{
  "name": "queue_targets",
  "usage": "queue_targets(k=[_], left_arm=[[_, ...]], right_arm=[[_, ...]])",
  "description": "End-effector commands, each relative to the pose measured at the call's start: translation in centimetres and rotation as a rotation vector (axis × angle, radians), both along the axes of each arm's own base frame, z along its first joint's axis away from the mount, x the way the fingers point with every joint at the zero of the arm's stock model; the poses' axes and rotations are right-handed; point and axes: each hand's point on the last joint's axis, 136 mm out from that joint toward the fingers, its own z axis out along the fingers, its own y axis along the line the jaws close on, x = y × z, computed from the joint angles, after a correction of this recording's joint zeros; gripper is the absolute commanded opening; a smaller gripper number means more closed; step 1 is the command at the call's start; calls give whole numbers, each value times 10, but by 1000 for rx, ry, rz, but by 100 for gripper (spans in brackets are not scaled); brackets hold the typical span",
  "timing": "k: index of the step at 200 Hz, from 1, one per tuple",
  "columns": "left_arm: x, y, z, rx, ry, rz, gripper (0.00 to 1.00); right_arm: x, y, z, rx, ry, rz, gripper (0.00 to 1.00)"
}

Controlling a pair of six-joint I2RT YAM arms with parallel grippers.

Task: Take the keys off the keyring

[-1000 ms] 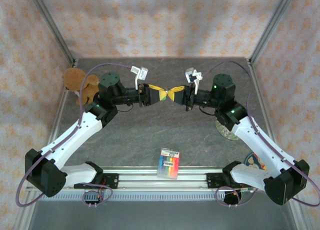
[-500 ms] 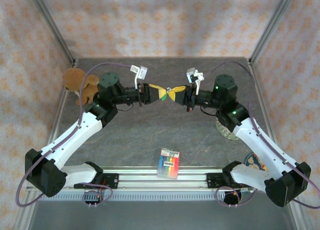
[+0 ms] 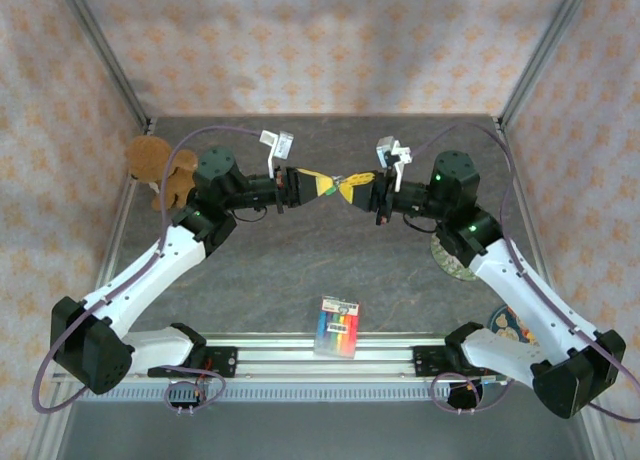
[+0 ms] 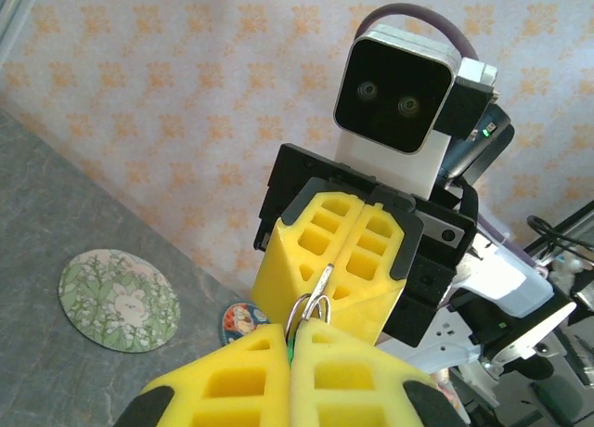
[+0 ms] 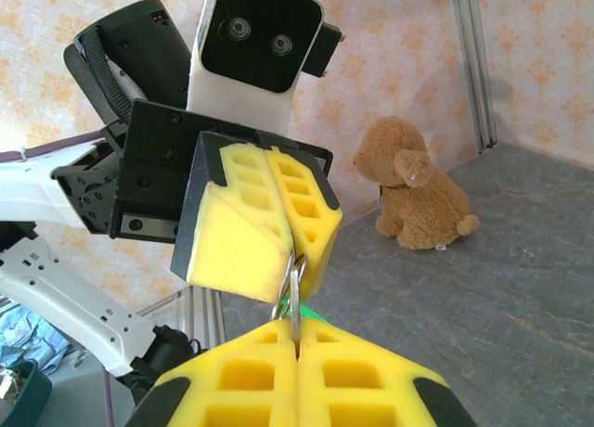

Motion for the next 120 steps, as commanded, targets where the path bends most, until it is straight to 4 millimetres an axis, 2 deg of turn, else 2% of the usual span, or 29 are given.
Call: queue_targets(k=[1, 45, 86, 92, 109, 120], left_arm=[[-5, 4, 19, -78, -48, -15, 0], [-4, 7, 26, -127, -39, -23, 0], [-3, 6, 21, -110, -31, -21, 0], [-2, 6, 19, -100, -26, -14, 8], [-1, 8, 15, -74, -32, 5, 23], [-1, 10, 12, -53, -35, 22, 27]], right_arm=[[-7, -7, 13, 35, -99, -20, 0], [-12, -12, 14, 46, -156, -36, 0], [-11, -13, 17, 43, -160, -58, 0], [-11, -13, 17, 38, -157, -59, 0], [-10, -13, 17, 26, -147, -54, 0], [-11, -12, 16, 14, -139, -52, 0]])
